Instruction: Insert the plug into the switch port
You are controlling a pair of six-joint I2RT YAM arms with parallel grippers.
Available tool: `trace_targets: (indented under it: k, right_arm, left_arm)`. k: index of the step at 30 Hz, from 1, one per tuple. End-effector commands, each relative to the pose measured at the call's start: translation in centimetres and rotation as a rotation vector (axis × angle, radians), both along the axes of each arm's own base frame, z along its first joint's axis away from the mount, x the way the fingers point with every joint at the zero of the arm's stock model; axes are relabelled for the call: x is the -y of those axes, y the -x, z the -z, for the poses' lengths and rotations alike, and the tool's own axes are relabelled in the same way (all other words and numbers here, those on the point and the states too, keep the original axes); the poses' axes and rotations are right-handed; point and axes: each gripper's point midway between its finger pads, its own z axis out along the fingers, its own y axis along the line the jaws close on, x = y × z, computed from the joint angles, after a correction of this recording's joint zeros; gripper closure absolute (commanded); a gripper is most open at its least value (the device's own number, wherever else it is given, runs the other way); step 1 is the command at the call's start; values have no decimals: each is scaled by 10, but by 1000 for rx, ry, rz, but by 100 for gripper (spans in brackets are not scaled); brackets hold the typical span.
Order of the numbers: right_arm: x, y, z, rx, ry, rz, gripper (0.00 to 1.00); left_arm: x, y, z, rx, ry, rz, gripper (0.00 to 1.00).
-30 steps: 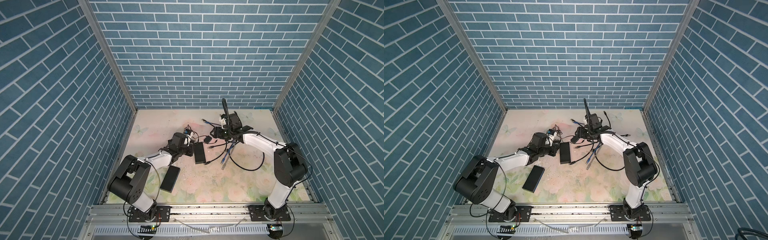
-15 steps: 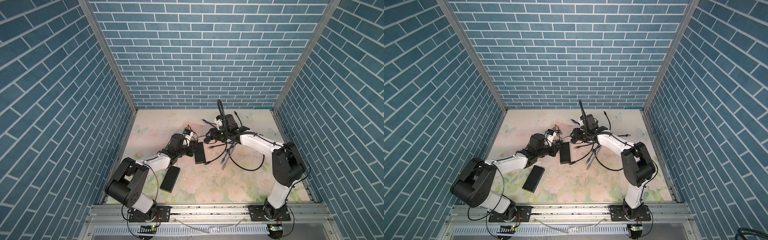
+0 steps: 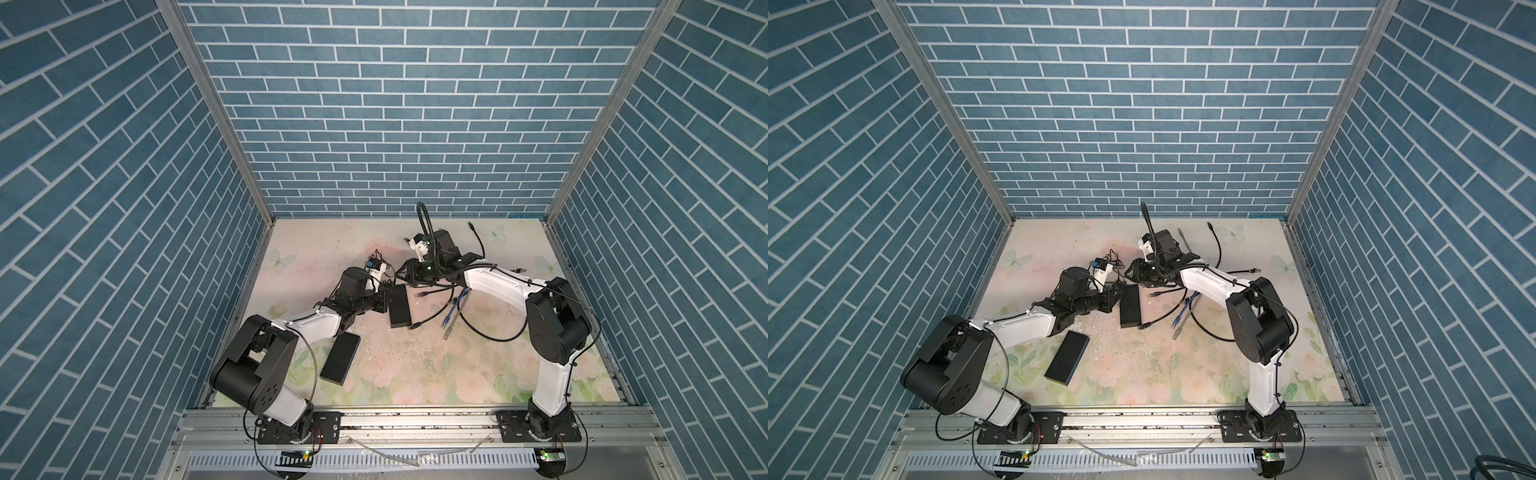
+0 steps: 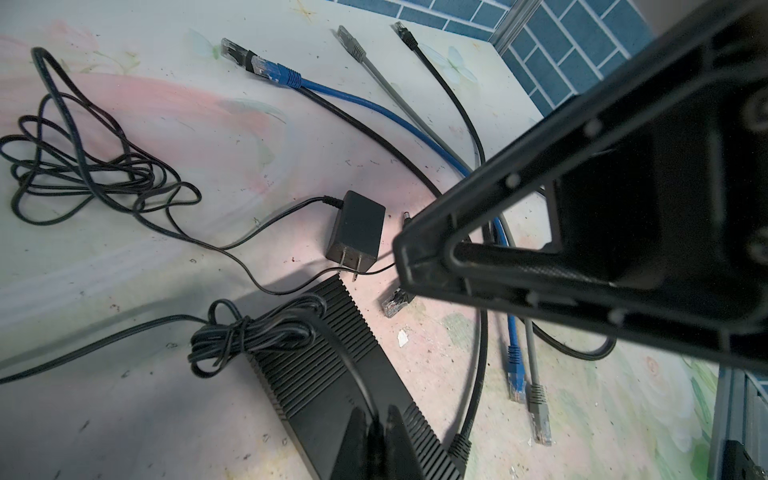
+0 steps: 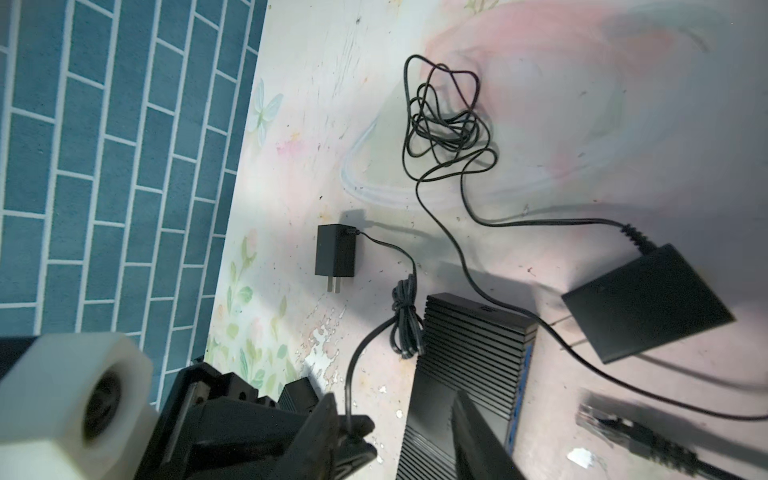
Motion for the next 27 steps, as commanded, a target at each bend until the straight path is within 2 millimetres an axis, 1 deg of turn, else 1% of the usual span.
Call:
trace_targets:
  k: [1,7,12,13,16,20,23,26,27]
  right_arm:
    - [-19,1,-10,-16,-49,-39,59]
    - [-29,6,-1,-47,-33,-68,62]
    - [-36,10,4,-64,-30,-89,67]
    - [-37,11,4,-67,-29,-93,68]
    - [-39,14,9,-78,-15,-99,69]
    - [-42,16,14,-89,-4,-104,73]
    - [-46,17,13,-92,-12,-116,84]
    - [-49,15,9,-80,-22,-117,100]
    - [-49,14,8,-75,-24,-114,100]
  left_arm:
    - [0,0,3,2,-9,-1,100]
    - [1,-3,5,7,-19,0,100]
    - [0,-3,13,-6,-36,1,100]
    - [2,-9,4,14,-28,-2,100]
    - [3,-11,2,24,-28,1,100]
    - [4,-13,-4,39,-24,6,100]
    - [4,-14,-7,49,-36,6,100]
    - [1,-17,-8,52,-64,-5,100]
    - [-1,-18,-8,52,-71,-13,100]
